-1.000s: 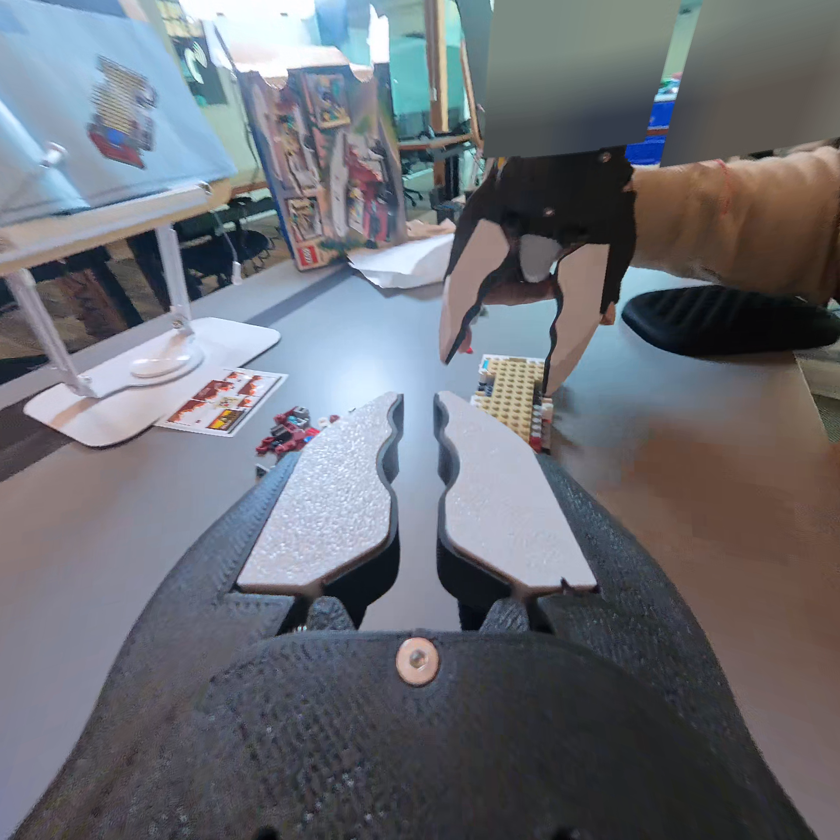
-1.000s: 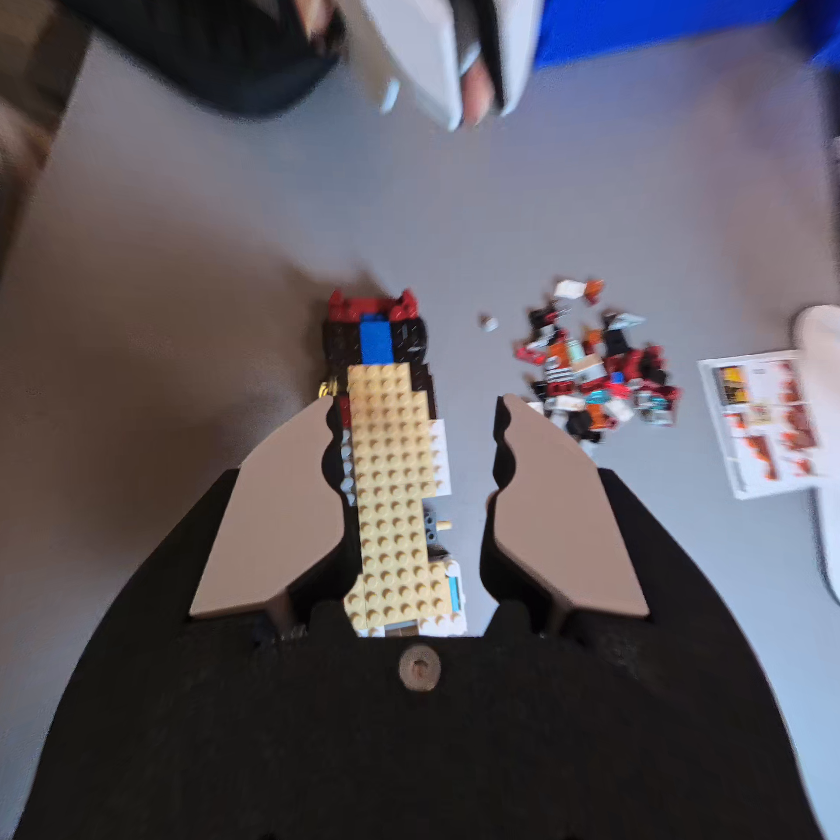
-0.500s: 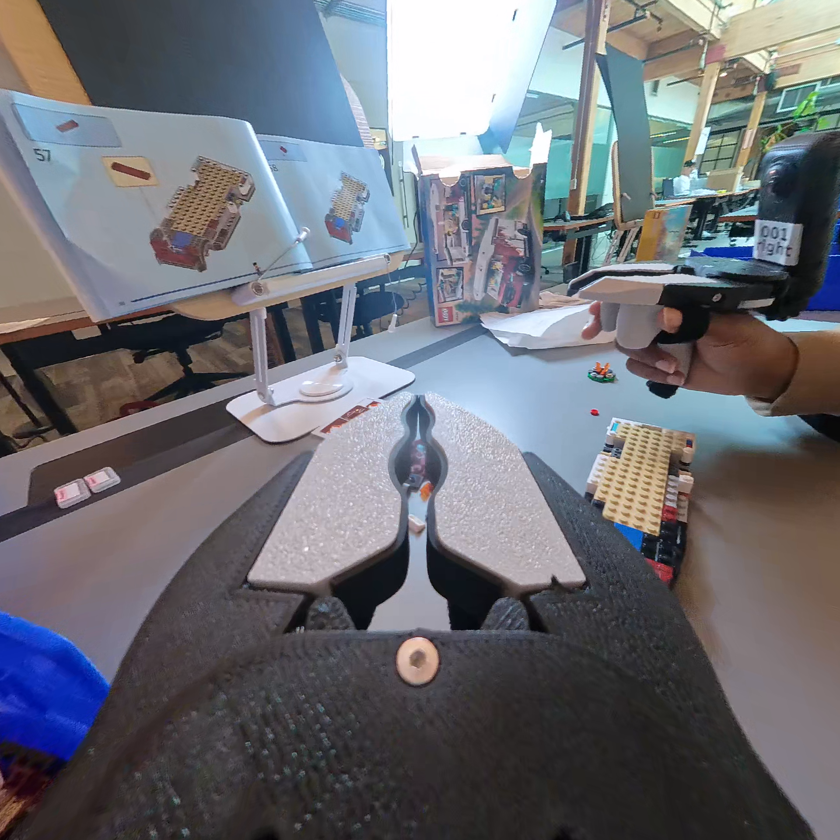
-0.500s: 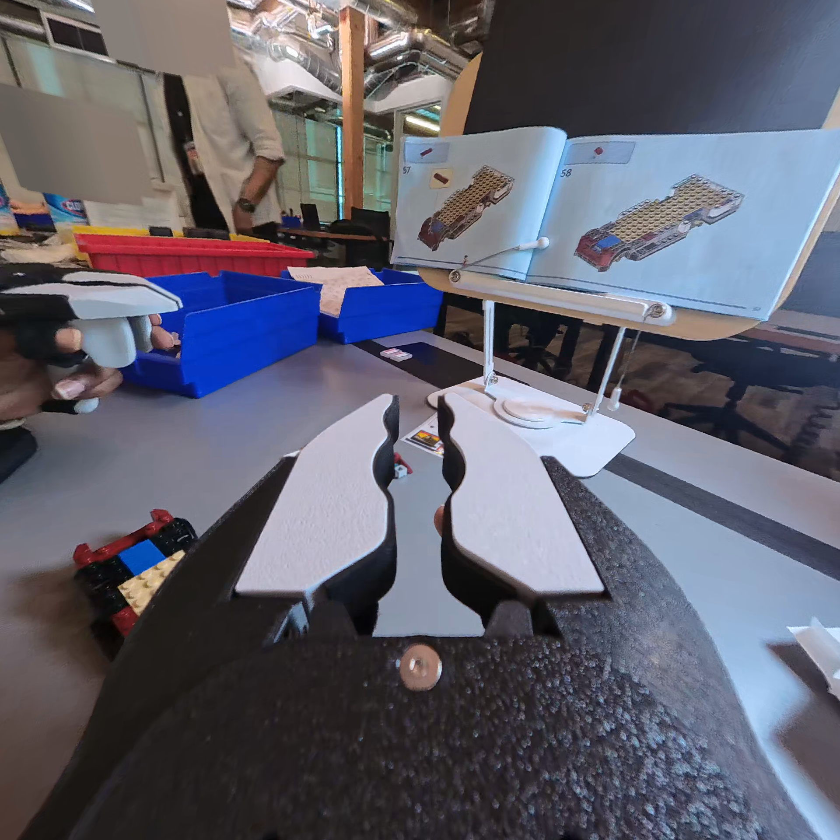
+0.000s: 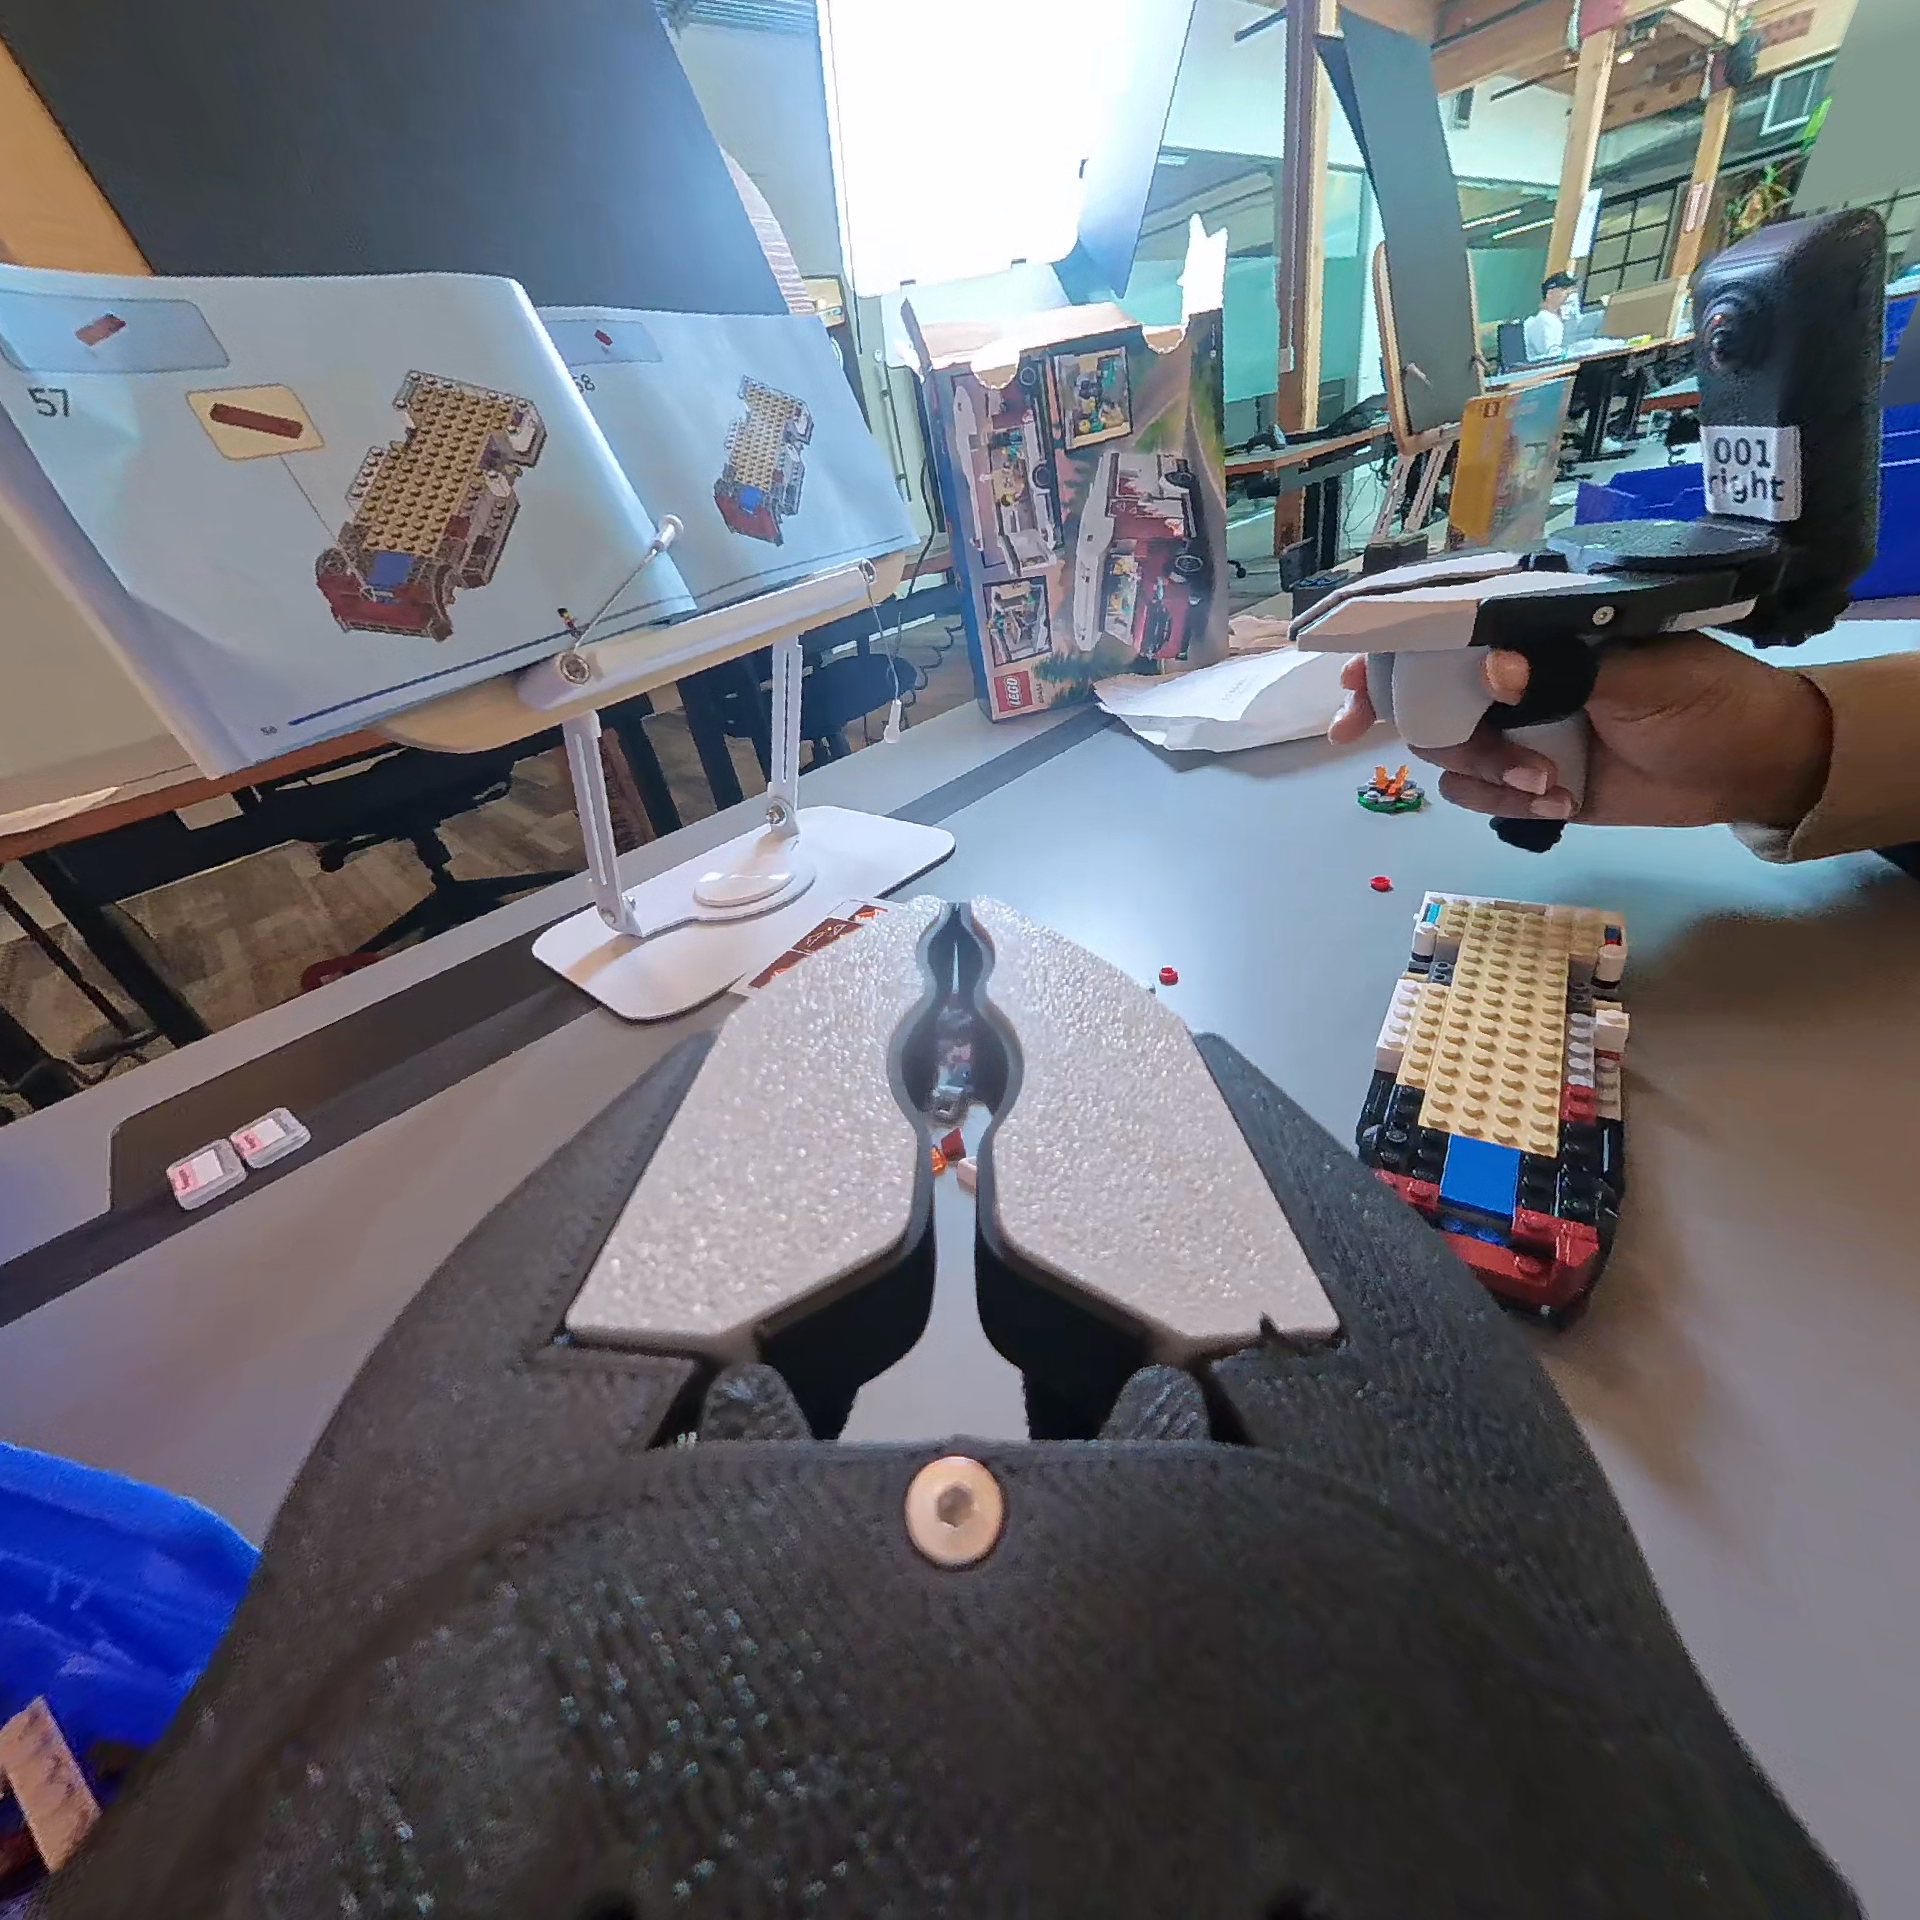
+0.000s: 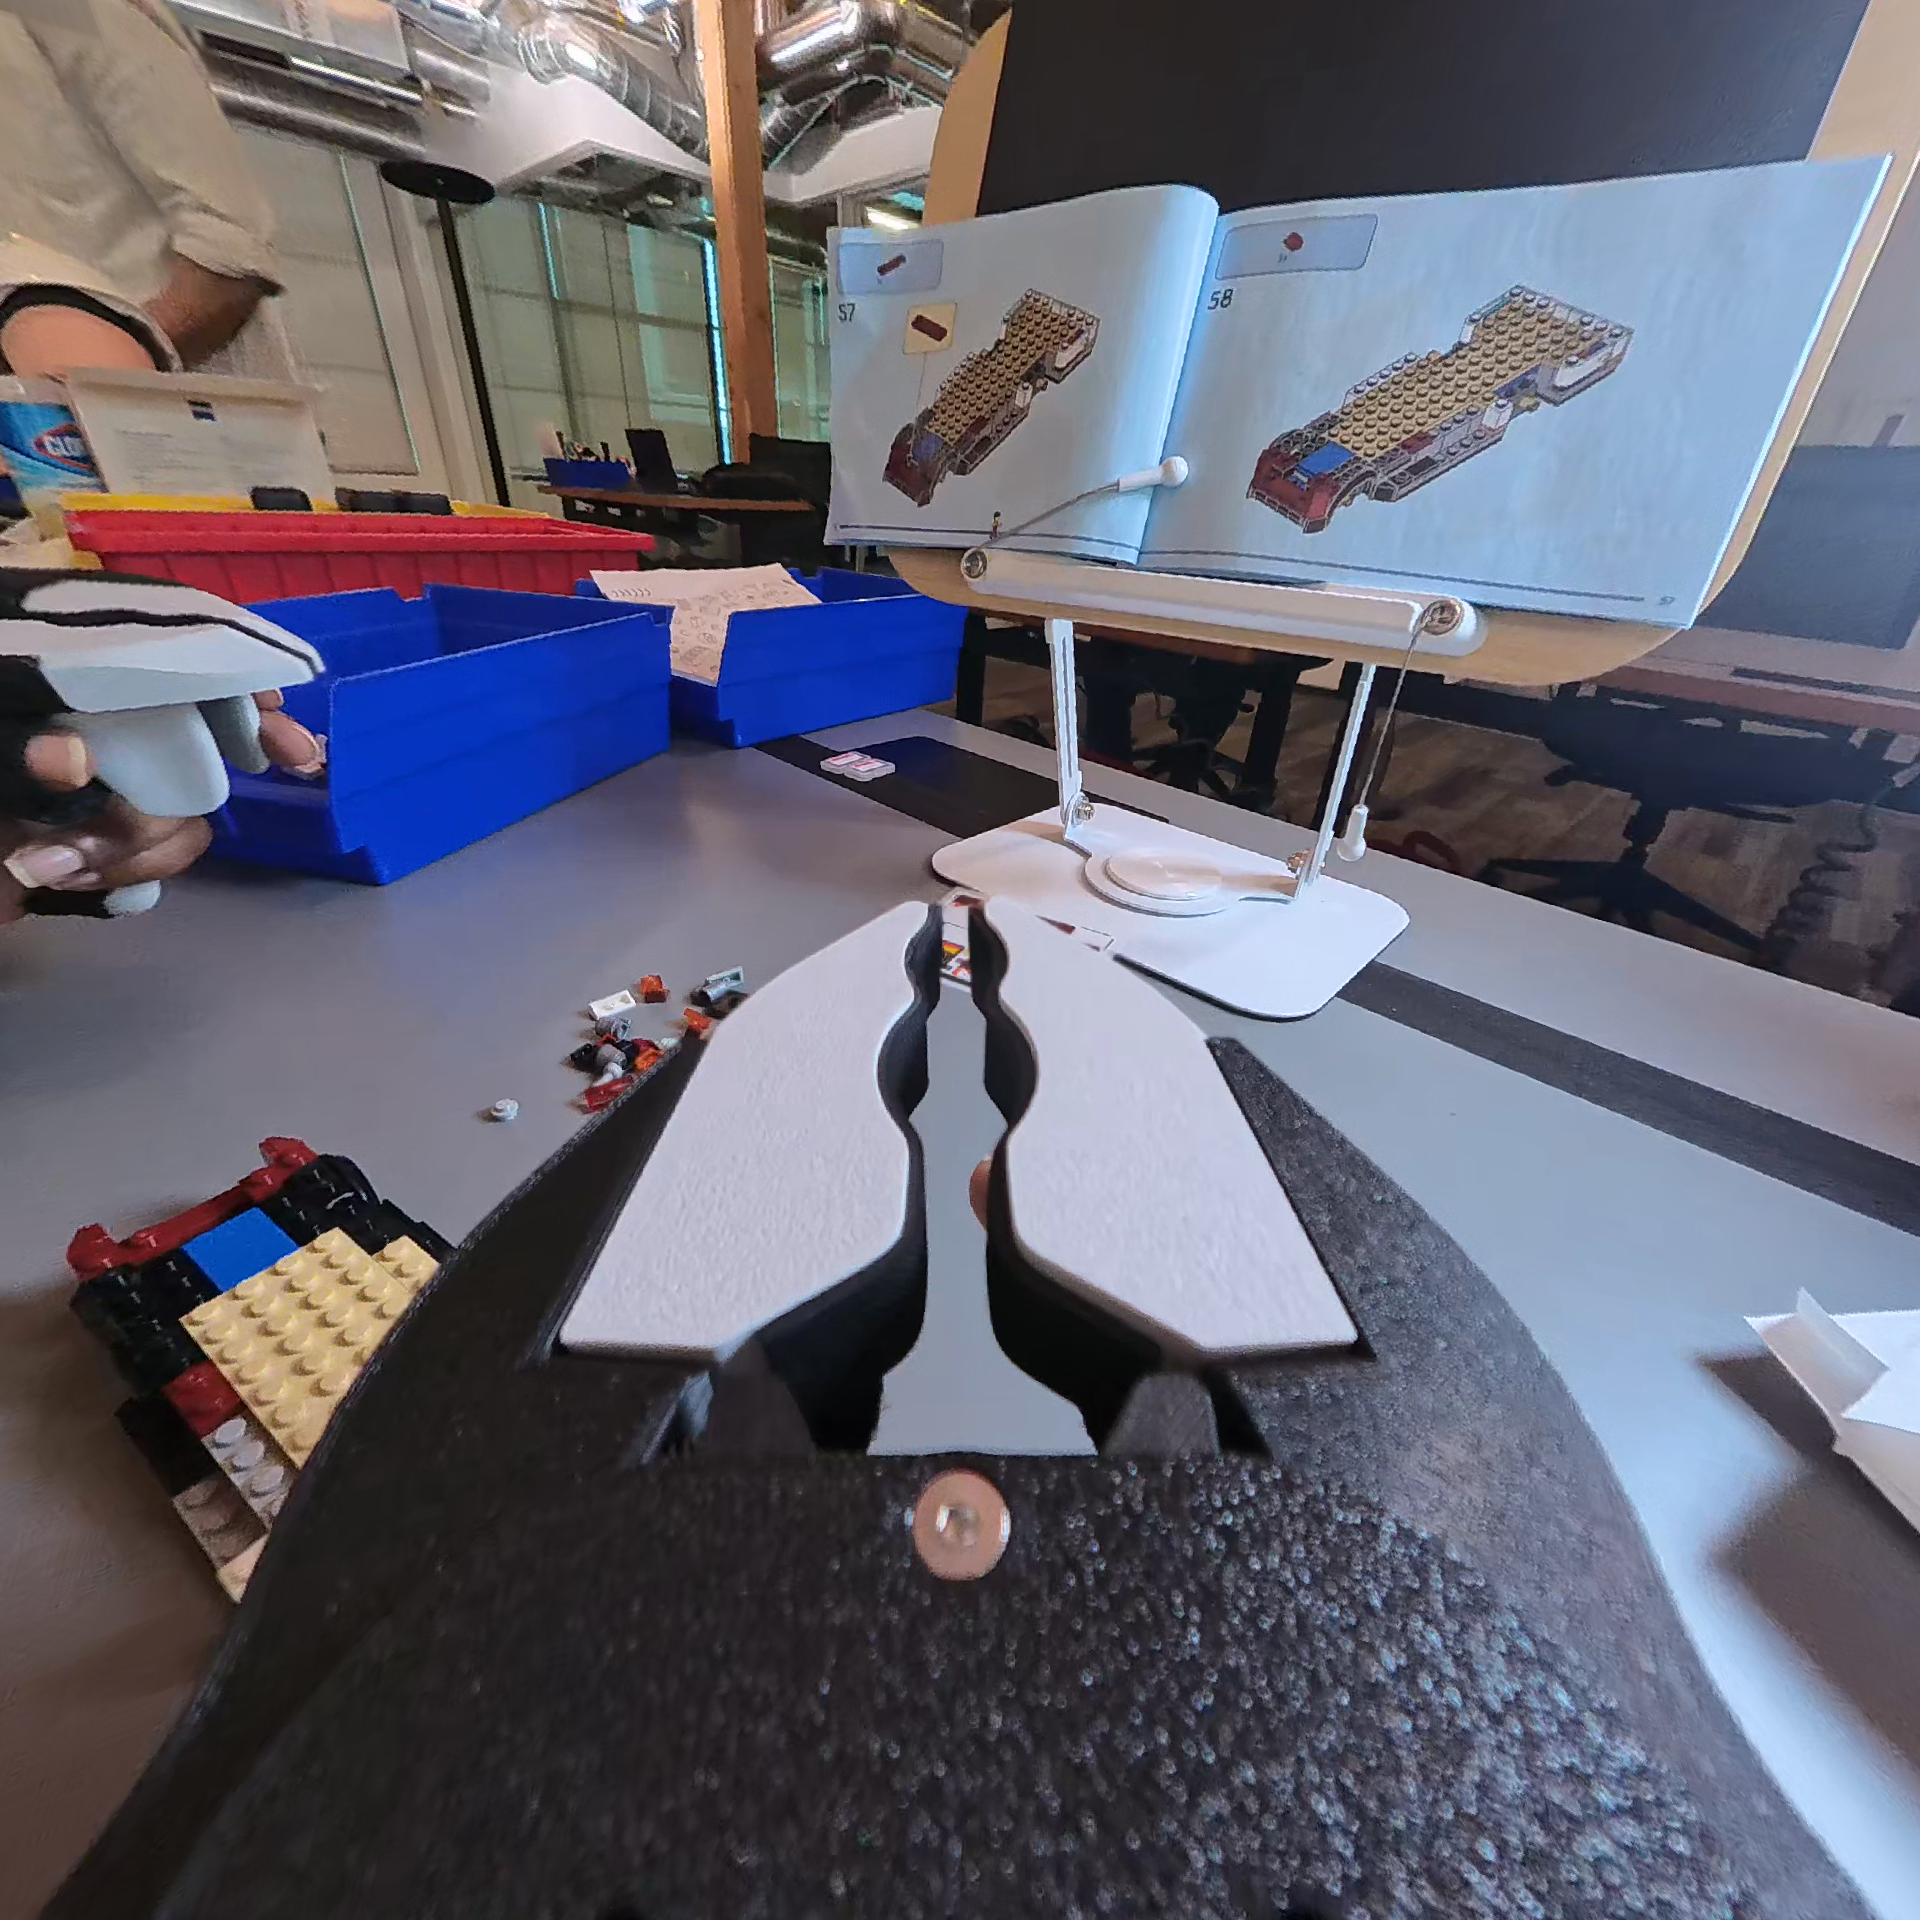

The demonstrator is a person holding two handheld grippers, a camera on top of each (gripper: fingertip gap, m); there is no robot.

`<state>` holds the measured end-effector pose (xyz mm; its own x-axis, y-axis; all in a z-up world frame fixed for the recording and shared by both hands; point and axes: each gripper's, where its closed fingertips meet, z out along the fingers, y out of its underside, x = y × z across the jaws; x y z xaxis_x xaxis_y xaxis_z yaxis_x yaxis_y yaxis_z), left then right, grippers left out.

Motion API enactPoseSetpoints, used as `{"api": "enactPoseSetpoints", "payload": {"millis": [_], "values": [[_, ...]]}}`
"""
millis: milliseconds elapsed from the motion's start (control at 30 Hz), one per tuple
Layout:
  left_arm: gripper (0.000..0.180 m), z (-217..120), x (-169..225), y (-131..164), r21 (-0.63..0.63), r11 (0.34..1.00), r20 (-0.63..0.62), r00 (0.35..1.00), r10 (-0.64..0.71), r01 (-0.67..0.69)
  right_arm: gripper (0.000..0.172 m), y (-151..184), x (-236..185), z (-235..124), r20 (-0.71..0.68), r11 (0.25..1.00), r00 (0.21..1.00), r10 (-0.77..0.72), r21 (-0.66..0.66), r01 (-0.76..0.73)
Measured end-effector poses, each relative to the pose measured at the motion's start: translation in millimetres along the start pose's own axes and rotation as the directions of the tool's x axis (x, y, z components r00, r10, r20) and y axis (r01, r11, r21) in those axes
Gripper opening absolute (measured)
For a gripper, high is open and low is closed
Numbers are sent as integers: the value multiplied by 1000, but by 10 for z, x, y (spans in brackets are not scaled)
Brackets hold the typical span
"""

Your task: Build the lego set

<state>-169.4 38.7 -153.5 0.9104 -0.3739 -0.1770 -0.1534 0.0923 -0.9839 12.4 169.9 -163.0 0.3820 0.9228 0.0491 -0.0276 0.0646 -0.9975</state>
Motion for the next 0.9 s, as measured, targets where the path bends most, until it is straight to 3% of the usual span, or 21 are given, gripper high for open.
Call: {"api": "enactPoseSetpoints", "payload": {"millis": [267, 400, 500, 633, 733, 833, 900], "values": [[0, 8, 55, 8, -5, 999, -21, 999, 44, -44, 12, 36, 72, 30, -34, 1000, 999, -19, -15, 18], [0, 18, 59, 25, -9, 1000, -30, 999, 30, -30, 24, -90, 273, 110, -65, 998, 996, -62, -6, 62], [0, 29, 60, 48, -16, 1000, -34, 999, 21, -22, 40, -363, 625, 321, -82, 996, 993, -86, -5, 86], [0, 55, 57, 109, -41, 998, -29, 999, 39, -40, 68, -593, 1522, 952, -132, 987, 981, -139, -100, 126], [0, 74, 64, 168, -64, 996, -25, 998, 54, -56, 86, -585, 2188, 1434, -163, 985, 986, -31, -174, 3], [0, 97, 83, 229, -95, 992, -25, 996, 85, -87, 85, -586, 2409, 1772, -86, 977, 986, 140, -152, -152], [0, 105, 113, 241, -102, 989, -32, 994, 107, -110, 59, -579, 2304, 1893, 14, 963, 974, 228, -149, -223]]}}
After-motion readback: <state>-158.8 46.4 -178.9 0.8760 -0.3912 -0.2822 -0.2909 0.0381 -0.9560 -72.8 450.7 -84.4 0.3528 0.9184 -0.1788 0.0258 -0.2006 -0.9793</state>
